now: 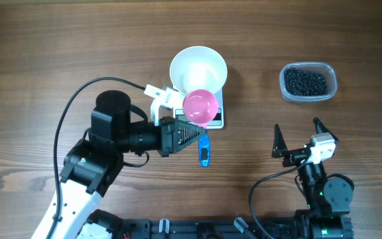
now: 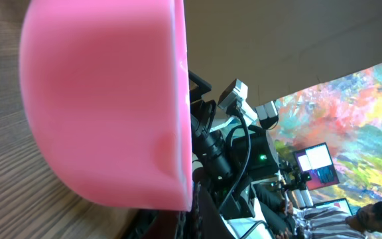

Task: Scoop item into bowl and weigh 150g on scale
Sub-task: 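Hold the pink cup above the white bowl with the left gripper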

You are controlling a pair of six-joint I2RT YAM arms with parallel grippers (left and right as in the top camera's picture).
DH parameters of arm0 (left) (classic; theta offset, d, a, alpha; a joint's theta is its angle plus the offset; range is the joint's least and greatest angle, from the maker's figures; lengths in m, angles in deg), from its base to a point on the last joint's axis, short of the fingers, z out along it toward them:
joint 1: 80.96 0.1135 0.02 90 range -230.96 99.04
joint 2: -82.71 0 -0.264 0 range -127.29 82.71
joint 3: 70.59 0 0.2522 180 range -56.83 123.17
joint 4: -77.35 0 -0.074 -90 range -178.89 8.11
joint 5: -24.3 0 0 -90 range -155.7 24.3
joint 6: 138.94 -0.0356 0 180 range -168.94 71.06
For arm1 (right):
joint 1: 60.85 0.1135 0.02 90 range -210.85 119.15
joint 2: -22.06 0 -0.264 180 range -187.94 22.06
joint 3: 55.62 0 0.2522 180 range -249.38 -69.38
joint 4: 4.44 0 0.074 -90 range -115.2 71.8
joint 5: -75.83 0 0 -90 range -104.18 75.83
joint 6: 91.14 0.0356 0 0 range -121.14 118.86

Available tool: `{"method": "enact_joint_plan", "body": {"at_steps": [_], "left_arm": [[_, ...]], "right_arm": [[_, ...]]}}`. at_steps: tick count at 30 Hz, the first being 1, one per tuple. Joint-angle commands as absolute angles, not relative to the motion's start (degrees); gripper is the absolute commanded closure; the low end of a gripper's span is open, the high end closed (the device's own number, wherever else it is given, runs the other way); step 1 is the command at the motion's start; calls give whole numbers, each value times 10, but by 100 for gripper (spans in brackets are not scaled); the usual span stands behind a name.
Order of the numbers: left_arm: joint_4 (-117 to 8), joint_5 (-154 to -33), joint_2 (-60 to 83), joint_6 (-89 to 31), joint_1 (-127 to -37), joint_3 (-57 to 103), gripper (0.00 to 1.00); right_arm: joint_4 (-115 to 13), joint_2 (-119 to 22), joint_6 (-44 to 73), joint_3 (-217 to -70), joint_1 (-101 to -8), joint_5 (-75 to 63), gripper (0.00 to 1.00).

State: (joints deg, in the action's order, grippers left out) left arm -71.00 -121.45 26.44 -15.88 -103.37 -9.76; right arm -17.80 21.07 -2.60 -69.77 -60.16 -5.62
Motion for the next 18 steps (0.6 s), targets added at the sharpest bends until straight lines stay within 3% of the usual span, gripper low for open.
{"method": "enact_joint_plan", "body": {"at_steps": [1, 18], "left_arm": [[-716, -1213, 264, -173, -1037, -99, 96], [-729, -1213, 264, -172, -1037, -99, 96]], "right_arm": [[-176, 214, -31, -697, -599, -53, 0], [-176, 214, -31, -697, -599, -53, 0]]}}
